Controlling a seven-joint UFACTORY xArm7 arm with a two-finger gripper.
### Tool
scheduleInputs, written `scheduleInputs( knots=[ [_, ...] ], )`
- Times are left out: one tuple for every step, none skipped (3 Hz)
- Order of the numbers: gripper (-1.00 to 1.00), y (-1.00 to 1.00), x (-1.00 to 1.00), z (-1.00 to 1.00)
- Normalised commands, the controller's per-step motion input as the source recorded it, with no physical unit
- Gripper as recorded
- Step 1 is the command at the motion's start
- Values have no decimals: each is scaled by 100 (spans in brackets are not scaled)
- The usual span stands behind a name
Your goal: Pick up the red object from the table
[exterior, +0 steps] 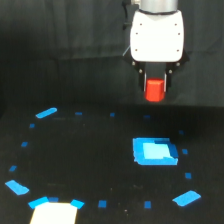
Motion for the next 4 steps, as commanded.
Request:
scheduleInputs(
  knots=[
    [-100, 69, 2, 35],
    [-100, -4, -84, -77],
    [-100, 56, 55, 30],
    [-100, 24, -2, -21]
  ],
)
